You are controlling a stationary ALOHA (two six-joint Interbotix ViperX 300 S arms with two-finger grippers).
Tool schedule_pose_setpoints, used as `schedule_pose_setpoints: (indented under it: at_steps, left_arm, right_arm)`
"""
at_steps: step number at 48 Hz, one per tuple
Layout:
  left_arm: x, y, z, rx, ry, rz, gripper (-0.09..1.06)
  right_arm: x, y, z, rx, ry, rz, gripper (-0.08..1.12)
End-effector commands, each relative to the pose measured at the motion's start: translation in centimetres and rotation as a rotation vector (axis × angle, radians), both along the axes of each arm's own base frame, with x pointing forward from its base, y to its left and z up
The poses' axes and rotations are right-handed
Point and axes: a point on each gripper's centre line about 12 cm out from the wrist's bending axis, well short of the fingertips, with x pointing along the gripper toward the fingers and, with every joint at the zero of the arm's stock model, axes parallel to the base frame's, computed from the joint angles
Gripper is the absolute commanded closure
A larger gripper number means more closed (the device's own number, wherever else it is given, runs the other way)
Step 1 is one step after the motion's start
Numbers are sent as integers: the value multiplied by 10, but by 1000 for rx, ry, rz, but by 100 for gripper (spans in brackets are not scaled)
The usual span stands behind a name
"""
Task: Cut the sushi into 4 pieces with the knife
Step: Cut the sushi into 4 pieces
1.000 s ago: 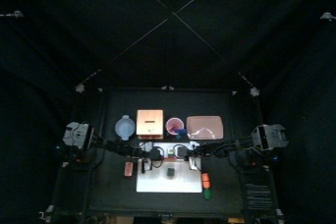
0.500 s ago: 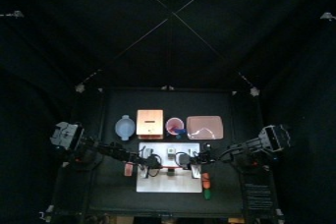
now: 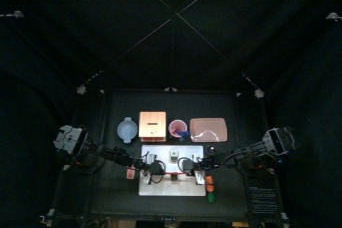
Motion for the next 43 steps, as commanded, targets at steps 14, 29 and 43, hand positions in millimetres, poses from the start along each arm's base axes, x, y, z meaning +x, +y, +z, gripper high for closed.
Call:
schedule_pose_setpoints:
  at_steps: [14,29,43]
  left_arm:
    - [7,-3,-12,3,25,1,75]
    - [3,-1,-52,11,128,26,75]
    - [0,5,-74,6,191,73,75]
  right_arm:
    - [8,-1,-16,-14,30,-6,80]
    - [6,-3,-38,-26,91,-11,80]
    - [6,-5,-45,-25,113,-21,80]
